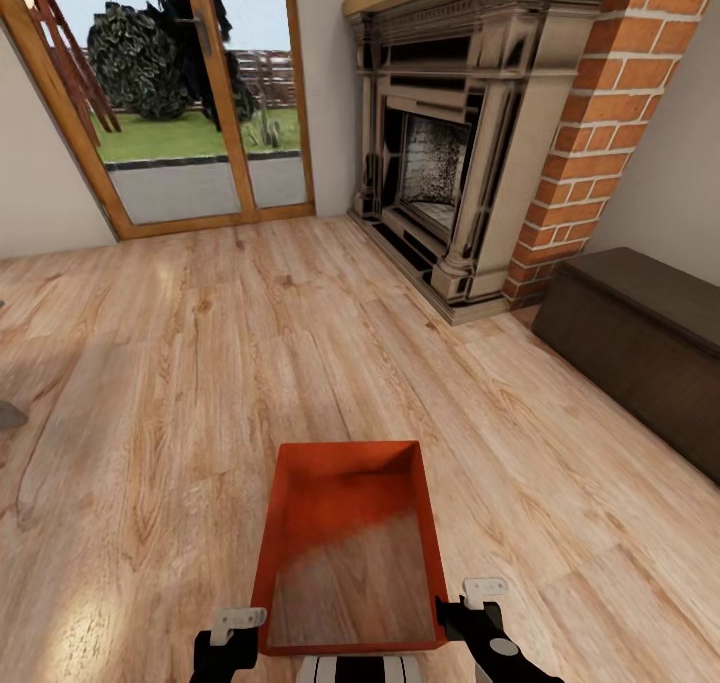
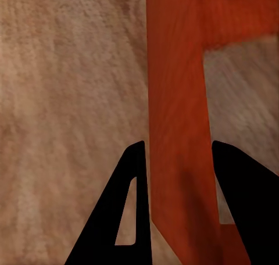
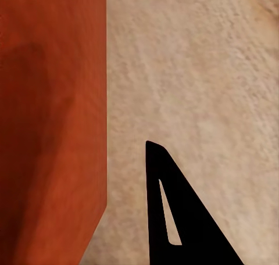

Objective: Move the two storage containers from the living room to the garage. In the garage, place one container on the floor and stack the other container on top of it (either order is fine).

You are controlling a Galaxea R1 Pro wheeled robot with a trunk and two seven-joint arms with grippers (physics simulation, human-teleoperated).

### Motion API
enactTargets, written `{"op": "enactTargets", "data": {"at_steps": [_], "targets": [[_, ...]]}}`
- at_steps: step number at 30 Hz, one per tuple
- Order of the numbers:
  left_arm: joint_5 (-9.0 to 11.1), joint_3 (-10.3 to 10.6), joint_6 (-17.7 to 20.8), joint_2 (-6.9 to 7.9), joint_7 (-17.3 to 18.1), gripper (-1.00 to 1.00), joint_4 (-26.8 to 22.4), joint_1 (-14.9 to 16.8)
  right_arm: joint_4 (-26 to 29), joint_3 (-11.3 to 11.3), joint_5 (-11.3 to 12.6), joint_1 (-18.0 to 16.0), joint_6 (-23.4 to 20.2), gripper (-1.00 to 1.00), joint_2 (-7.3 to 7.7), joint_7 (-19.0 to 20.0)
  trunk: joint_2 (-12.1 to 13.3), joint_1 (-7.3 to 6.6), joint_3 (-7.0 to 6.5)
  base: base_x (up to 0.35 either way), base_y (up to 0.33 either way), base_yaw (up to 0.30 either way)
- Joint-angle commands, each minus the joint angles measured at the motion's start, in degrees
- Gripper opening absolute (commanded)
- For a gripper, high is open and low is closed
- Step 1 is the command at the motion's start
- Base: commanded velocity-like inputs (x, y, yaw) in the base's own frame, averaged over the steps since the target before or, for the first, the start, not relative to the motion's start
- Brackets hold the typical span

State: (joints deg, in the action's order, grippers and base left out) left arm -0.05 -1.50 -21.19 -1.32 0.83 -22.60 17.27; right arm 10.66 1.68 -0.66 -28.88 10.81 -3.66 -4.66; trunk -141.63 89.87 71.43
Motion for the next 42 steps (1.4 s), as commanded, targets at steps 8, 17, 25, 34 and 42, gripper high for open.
{"op": "enactTargets", "data": {"at_steps": [8,17,25,34,42], "targets": [[0.31,-0.53,-0.16,0.00,-0.13,-1.00,0.01,0.04,-0.12,-0.01,0.05,0.00,0.18,-1.00,0.00,-0.40,-0.01,0.93,0.04,0.000,0.000,0.000],[0.30,-0.53,-0.16,0.00,-0.13,-1.00,0.01,0.04,-0.12,-0.01,0.05,0.01,0.18,-1.00,0.00,-0.42,-0.01,0.93,0.04,0.000,0.000,0.000],[0.31,-0.53,-0.16,-0.01,-0.13,-1.00,0.01,0.04,-0.12,-0.01,0.05,0.00,0.18,-1.00,0.04,-0.43,-0.01,0.93,0.04,0.000,0.000,0.000],[0.30,-0.53,-0.16,0.00,-0.13,-1.00,0.01,0.04,-0.12,-0.01,0.05,0.00,0.18,-1.00,0.05,-0.39,0.39,0.71,-0.14,0.000,0.000,0.000],[0.31,-0.53,-0.16,0.00,-0.13,-1.00,0.01,0.04,-0.12,0.02,0.05,-0.02,0.18,-1.00,0.05,-0.39,1.60,0.05,-0.68,0.000,0.000,0.000]]}}
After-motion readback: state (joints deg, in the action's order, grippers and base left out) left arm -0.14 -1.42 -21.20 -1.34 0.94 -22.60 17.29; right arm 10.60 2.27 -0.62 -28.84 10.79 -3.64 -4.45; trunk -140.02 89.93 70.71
